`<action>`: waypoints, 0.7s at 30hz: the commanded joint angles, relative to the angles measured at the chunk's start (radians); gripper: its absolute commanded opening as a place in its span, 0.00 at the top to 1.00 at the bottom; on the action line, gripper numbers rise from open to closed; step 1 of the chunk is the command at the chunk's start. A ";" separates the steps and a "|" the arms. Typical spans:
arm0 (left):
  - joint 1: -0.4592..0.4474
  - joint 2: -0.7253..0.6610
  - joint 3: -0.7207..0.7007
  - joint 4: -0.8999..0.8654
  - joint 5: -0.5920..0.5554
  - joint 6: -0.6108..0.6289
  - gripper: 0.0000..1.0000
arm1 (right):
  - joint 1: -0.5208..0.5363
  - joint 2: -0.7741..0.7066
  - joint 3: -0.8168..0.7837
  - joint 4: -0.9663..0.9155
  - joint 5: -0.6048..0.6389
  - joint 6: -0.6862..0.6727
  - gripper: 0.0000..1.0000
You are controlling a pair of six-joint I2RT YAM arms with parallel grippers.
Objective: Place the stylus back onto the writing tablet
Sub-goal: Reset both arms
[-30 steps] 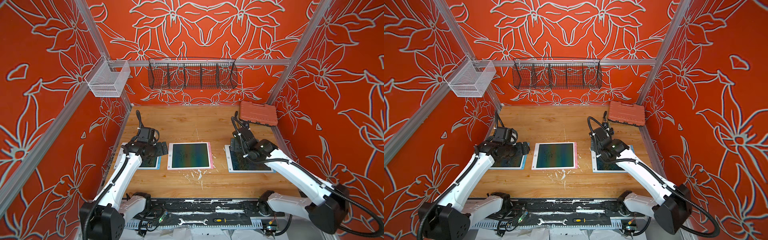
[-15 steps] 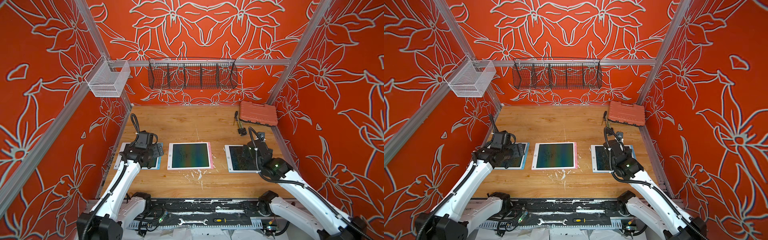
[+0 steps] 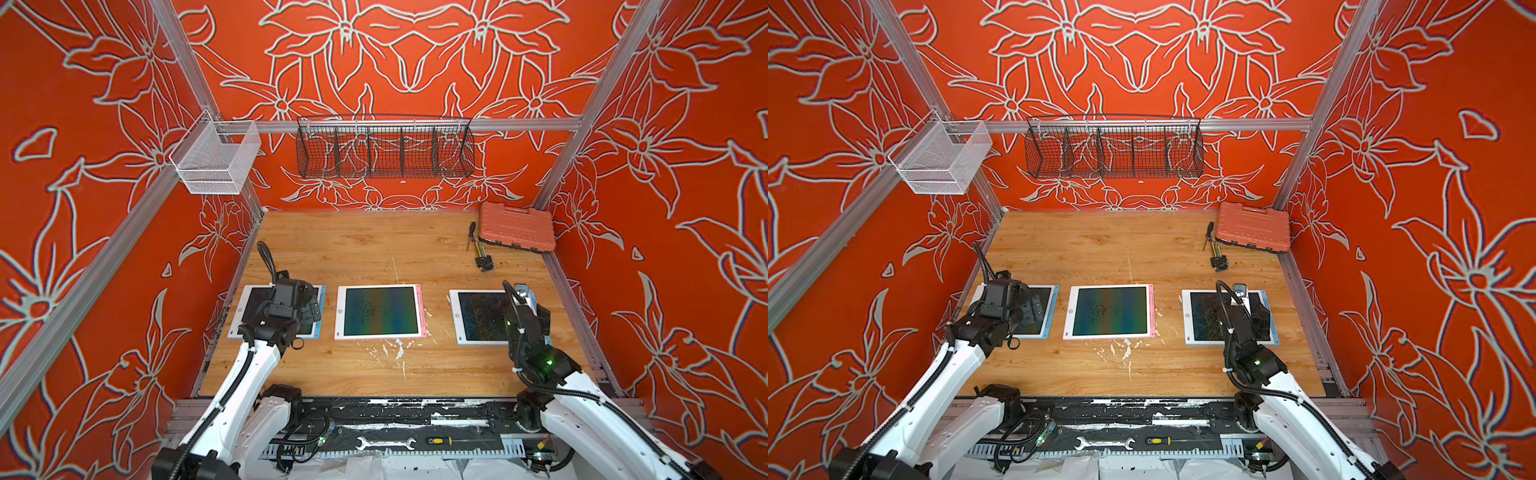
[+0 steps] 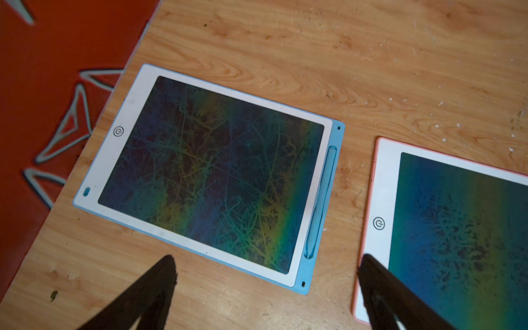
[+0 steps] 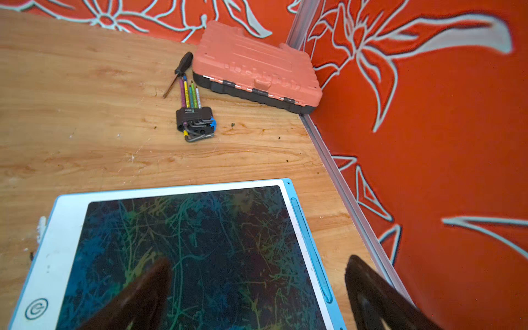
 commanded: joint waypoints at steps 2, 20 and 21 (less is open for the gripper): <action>0.004 -0.085 -0.100 0.138 -0.042 0.053 0.03 | -0.005 -0.004 -0.030 0.090 -0.012 -0.069 0.03; 0.004 0.043 -0.236 0.409 -0.126 0.030 0.03 | -0.056 0.127 -0.104 0.371 -0.084 -0.131 0.03; 0.005 0.049 -0.239 0.432 -0.127 0.039 0.03 | -0.059 0.132 -0.111 0.402 -0.082 -0.135 0.03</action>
